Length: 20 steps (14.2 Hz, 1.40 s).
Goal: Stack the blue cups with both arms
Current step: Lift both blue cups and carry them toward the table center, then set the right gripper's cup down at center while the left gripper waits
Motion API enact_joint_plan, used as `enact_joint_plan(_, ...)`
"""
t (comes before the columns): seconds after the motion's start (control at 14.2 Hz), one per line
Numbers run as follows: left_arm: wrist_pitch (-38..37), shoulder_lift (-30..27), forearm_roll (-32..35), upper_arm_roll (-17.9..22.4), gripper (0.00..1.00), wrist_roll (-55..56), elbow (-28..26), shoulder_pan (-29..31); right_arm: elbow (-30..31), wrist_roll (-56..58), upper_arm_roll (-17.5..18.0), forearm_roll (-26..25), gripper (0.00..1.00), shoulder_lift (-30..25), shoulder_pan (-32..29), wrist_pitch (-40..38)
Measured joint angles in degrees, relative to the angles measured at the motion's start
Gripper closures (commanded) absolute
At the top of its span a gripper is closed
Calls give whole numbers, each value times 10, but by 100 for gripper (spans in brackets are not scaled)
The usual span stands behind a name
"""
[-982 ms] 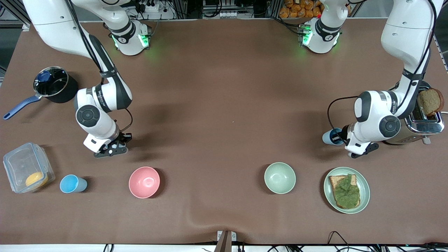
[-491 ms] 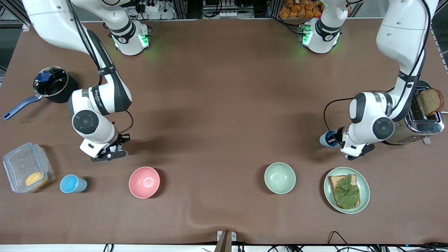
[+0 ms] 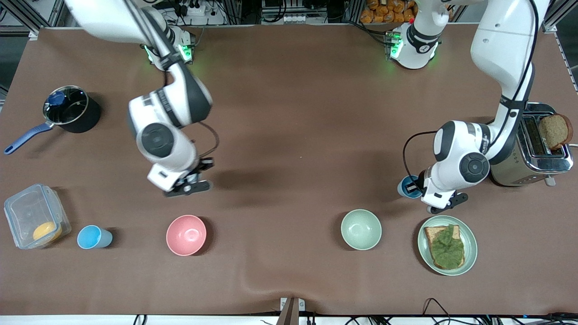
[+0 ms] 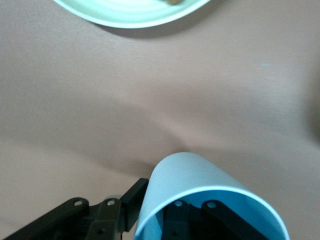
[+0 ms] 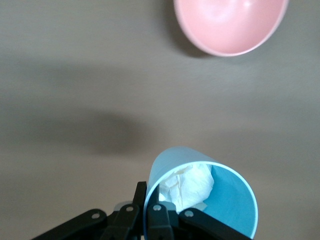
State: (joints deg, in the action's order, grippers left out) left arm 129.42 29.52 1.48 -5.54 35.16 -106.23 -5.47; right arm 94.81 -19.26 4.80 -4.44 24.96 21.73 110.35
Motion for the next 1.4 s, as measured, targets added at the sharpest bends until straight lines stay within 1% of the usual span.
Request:
enact_joint_plan(0.28, -3, -13, 0, -25, 100, 144, 22, -50, -15, -131, 1, 5, 100, 1, 89, 9)
enact_joint_plan(0.49, -3, -13, 0, -34, 100, 236, 44, -96, -14, -200, 1, 22, 100, 15, 135, 55)
enact_joint_plan(0.56, -3, -13, -1, -47, 100, 269, 58, -109, -14, -236, 0, 24, 100, 34, 156, 84)
enact_joint_plan(0.7, -4, -13, -14, -55, 100, 282, 74, -114, -13, -268, 0, 23, 100, 60, 178, 116)
enact_joint_plan(0.84, -4, -13, -26, -55, 100, 282, 87, -112, -13, -277, -1, 23, 100, 84, 191, 132)
enact_joint_plan(1.12, -6, -12, -28, -55, 100, 289, 96, -111, -13, -278, -4, 14, 100, 119, 193, 170)
enact_joint_plan(1.19, -6, -12, -28, -55, 100, 290, 97, -110, -13, -278, -4, 13, 79, 124, 193, 172)
enact_joint_plan(1.26, -6, -11, -28, -55, 100, 290, 98, -109, -13, -281, -4, 12, 36, 125, 193, 173)
enact_joint_plan(1.33, -6, -10, -28, -55, 100, 290, 99, -108, -14, -291, -4, 12, 0, 125, 193, 173)
enact_joint_plan(1.4, -6, -9, -28, -54, 100, 291, 101, -106, -15, -304, -4, 12, 0, 125, 193, 173)
